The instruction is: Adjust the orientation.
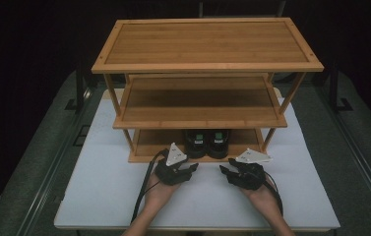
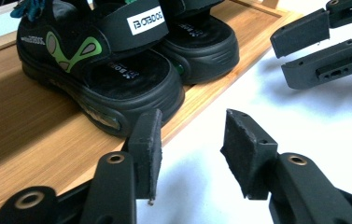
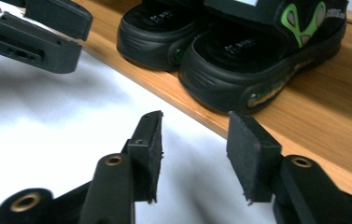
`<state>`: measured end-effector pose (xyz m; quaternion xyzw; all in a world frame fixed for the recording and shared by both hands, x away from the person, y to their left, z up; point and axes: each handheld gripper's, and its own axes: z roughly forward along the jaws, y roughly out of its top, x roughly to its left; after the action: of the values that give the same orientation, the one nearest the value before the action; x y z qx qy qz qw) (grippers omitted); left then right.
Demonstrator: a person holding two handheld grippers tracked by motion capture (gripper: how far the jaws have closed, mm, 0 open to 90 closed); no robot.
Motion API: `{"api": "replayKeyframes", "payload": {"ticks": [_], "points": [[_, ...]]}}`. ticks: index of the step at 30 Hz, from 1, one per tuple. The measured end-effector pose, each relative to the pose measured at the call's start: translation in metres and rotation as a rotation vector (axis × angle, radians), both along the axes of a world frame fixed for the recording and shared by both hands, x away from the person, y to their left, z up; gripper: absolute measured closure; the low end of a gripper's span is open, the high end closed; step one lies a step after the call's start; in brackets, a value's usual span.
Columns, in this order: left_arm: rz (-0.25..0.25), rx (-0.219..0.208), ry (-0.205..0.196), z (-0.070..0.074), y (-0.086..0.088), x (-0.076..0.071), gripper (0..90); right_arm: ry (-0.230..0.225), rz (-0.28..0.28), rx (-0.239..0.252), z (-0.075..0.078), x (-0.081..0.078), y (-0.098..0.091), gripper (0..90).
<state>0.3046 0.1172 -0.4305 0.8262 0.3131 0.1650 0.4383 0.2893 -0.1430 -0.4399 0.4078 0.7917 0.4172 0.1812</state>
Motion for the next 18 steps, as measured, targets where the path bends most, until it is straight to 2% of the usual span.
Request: {"api": "replayKeyframes", "payload": {"ticks": [6, 11, 15, 18], "points": [[-0.029, 0.000, 0.007, 0.002, 0.001, -0.005, 51.9, 0.006, 0.001, 0.012, -0.001, -0.003, -0.009, 49.5], [-0.029, -0.006, 0.004, 0.004, 0.004, -0.010, 48.0, 0.019, 0.003, 0.019, -0.003, -0.006, -0.016, 46.1], [-0.033, 0.012, 0.004, 0.004, 0.010, -0.012, 45.9, 0.025, 0.005, 0.029, -0.004, -0.009, -0.021, 44.8], [-0.030, 0.007, 0.004, 0.004, 0.015, -0.013, 44.5, 0.026, 0.003, 0.038, -0.004, -0.010, -0.024, 43.8]]}}
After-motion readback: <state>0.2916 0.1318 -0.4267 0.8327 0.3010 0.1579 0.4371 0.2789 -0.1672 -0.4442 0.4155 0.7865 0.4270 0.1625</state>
